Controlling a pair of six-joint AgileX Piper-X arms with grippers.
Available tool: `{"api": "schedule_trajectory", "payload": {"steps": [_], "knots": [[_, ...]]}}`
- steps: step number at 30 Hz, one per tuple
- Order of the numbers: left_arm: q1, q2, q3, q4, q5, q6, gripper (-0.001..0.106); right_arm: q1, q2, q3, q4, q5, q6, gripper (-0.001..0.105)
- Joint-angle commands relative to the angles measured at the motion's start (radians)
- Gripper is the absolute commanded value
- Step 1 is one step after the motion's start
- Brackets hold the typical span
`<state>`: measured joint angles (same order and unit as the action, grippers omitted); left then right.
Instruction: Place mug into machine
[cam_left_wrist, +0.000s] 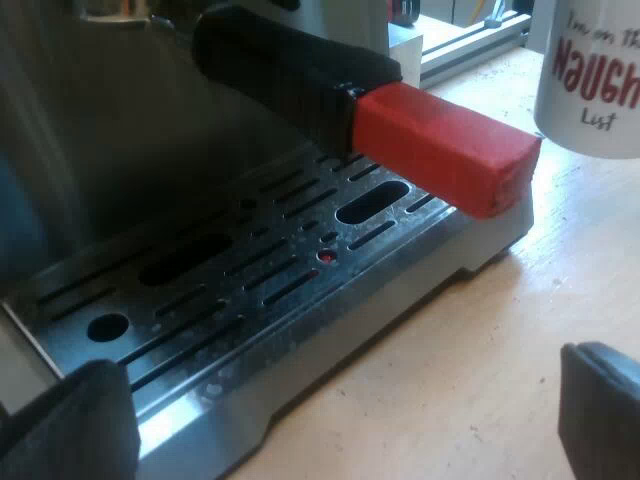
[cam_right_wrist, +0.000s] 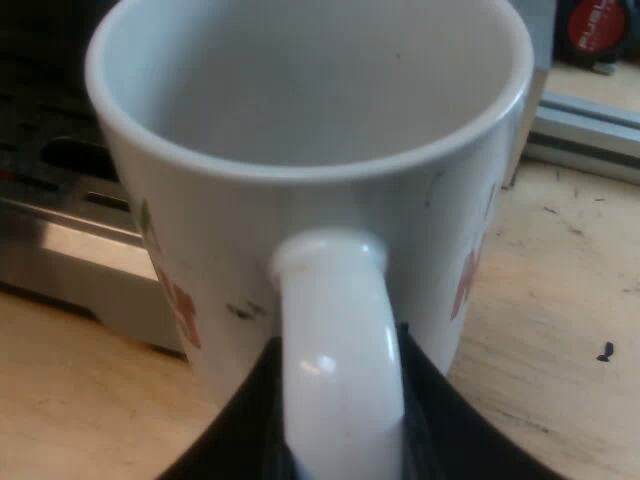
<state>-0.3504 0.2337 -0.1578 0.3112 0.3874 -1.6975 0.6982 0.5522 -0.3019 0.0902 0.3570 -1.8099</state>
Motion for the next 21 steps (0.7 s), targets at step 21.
{"api": "schedule_trajectory", "payload": {"steps": [21], "knots": [[-0.004,0.200,0.033,-0.230,-0.009,0.021,0.087,0.291,0.140,-0.079,-0.120,0.038,0.141,0.000]]}}
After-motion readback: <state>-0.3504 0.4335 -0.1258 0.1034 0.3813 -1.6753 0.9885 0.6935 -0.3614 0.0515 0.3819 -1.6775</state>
